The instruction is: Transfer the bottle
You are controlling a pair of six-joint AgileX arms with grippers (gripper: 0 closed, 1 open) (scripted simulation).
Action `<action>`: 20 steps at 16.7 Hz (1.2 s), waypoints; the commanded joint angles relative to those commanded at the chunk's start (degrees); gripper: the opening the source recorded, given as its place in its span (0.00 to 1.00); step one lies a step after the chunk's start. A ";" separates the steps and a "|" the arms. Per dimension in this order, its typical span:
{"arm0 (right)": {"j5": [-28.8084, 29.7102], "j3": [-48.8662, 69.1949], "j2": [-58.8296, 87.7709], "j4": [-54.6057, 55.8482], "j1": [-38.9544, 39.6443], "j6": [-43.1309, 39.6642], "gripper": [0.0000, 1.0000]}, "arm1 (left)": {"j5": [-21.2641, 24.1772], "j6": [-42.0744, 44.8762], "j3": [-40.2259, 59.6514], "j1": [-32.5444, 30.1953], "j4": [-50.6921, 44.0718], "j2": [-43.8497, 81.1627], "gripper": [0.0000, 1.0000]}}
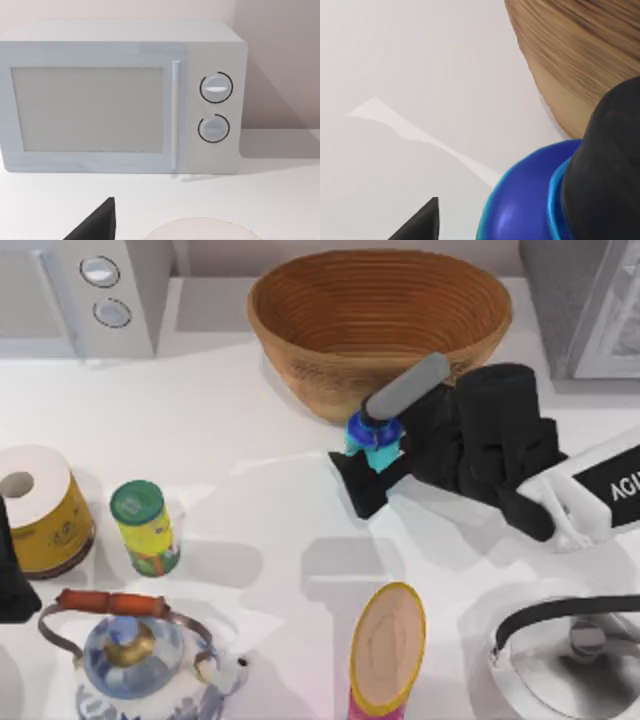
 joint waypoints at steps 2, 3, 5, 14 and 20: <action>0.00 0.00 0.00 0.00 0.00 0.00 1.00 | 0.00 0.00 0.00 0.00 0.00 0.00 1.00; 0.00 0.00 0.00 0.00 0.00 0.00 1.00 | 0.00 0.00 0.00 0.00 0.00 0.00 1.00; 0.00 0.00 0.00 0.00 0.00 0.00 0.85 | 0.00 0.00 0.00 0.00 0.00 0.00 1.00; 0.00 0.00 0.00 0.00 0.00 0.00 0.17 | 0.00 0.00 0.00 0.00 0.00 0.00 1.00; 0.00 0.00 0.00 0.00 0.00 0.00 0.00 | 0.00 0.00 0.00 0.00 0.00 0.00 1.00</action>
